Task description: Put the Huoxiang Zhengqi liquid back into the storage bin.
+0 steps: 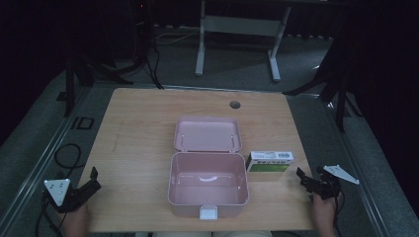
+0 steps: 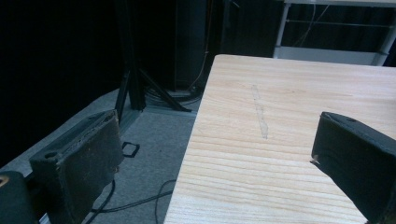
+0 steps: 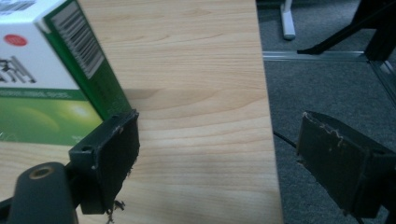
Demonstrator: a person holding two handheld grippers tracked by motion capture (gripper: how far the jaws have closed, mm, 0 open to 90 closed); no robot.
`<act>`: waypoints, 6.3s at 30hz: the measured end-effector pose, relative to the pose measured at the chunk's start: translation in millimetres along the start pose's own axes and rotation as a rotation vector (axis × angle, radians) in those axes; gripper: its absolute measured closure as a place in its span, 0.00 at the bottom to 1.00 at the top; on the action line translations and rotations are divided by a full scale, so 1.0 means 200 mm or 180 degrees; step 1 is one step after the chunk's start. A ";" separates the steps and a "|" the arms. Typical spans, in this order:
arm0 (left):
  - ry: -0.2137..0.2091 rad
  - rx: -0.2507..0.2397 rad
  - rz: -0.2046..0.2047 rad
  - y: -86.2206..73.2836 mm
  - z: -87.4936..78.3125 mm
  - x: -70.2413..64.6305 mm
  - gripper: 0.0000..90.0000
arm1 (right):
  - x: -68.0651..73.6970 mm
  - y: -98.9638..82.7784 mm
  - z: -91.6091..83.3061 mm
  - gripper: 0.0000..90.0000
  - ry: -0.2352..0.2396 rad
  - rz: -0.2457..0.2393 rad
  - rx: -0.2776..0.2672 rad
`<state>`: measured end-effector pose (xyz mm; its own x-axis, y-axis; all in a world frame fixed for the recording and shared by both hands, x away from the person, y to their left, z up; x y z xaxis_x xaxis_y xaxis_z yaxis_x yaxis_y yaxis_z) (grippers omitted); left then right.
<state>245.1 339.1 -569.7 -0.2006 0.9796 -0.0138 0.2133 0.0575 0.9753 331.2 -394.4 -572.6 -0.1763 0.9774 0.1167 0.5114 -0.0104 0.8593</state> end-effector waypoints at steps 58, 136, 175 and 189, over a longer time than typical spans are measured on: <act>-0.0110 0.0064 0.0101 0.00 0.01 -0.02 0.02 | 0.35 0.09 -0.08 0.14 0.1520 -0.2834 0.2626; -0.0160 0.0134 0.0199 -0.01 0.02 -0.04 0.02 | 0.81 0.59 0.26 0.41 0.1695 -0.4299 0.3078; -0.0168 0.0172 0.0242 -0.01 0.02 -0.05 0.02 | 0.80 0.47 0.25 0.68 0.1823 -0.4348 0.3231; -0.0161 0.0170 0.0236 -0.01 0.02 -0.05 0.02 | 0.81 0.38 0.11 0.68 0.1855 -0.4370 0.3348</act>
<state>250.8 330.8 -572.6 -0.1341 0.9899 0.0455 0.2768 -0.0067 0.9609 359.6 -231.7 -498.0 -0.9998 -0.0142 0.0158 -0.0160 0.9923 -0.1226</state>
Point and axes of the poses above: each handheld gripper's, and its own axes: z roughly forward along the jaws, y roughly out of its top, x roughly to its left, the point moved 4 cm from there along z, roughly forward along the jaws, and after that the axes turned 1 degree about z, right-handed, at the moved point
